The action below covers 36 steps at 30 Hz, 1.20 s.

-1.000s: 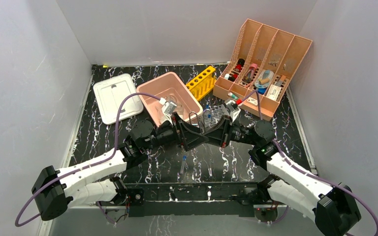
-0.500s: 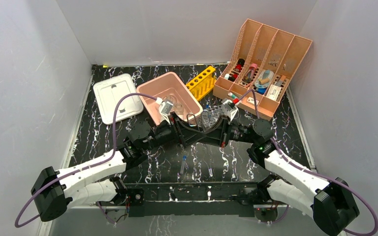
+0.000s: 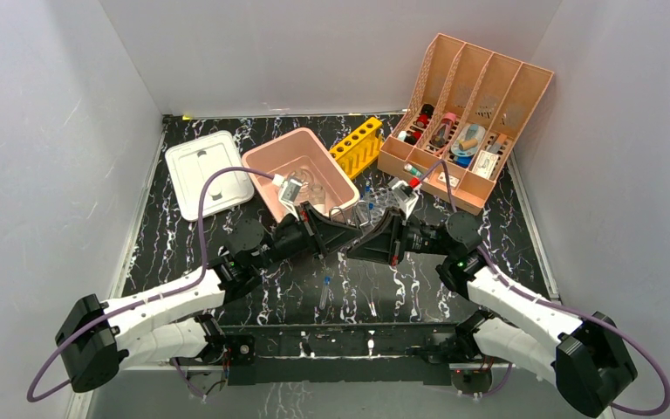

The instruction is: Organize the chemistry lab equipment

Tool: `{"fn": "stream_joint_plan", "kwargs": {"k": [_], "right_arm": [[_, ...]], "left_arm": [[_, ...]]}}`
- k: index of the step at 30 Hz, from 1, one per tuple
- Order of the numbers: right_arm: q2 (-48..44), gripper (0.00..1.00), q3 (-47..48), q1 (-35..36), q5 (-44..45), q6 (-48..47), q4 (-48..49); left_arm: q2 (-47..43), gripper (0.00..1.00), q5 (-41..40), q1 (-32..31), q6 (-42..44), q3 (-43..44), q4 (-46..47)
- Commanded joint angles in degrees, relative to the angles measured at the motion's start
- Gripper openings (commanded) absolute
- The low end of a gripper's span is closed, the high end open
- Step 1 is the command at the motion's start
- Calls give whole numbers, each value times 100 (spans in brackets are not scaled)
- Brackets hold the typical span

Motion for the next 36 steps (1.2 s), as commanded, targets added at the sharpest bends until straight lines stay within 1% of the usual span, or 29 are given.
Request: {"fn": "stream_joint_plan", "kwargs": {"k": [1,4,5,7,9,11,13,14,16,20,22,24,26,29,33,36], "right_arm": [[-41,0,187,141,-37,-131,110],[-74,0,171,146,-5,-172,61],[-97,3,169,146,25,-215,-2],[-145,21,168,149,80,-337,-185],[-216,42,168,153,179,-479,-412],[-358,49,188,152,449,-729,-957],[-516,54,360,143,1090,-1386,-2115],[-562,55,471,139,1328,-1625,-2641],[-643,58,563,140,1610,-1948,-3271],[-864,60,523,141,1888,-2203,-3853],[-932,60,528,134,2015,-2283,-4067],[-934,60,592,129,2098,-2371,-4247],[-868,60,706,132,2133,-2492,-4413],[-609,60,927,122,2137,-2670,-4520],[-187,60,1301,89,2090,-2943,-4632],[69,60,1547,76,2066,-3102,-4720]], "left_arm": [[-35,0,-245,-12,101,-19,394],[24,0,-242,-6,81,-15,394],[22,0,-257,-10,70,-20,392],[-14,0,-350,-12,79,-18,332],[-136,0,-559,-11,186,73,-23],[-313,0,-844,-4,389,215,-536],[-506,0,-1212,45,575,424,-1136],[-615,0,-1357,117,709,557,-1418],[-729,0,-1637,246,886,883,-2017],[-700,0,-2009,692,1128,1524,-2972],[-542,0,-2138,998,1129,1895,-3486],[-301,0,-2157,1362,1073,2274,-3801],[42,0,-1887,1830,948,2626,-3967],[810,0,-1077,2714,575,3100,-3948],[1665,0,-692,3289,401,3635,-3972],[2067,0,-521,3636,234,3778,-3977]]}}
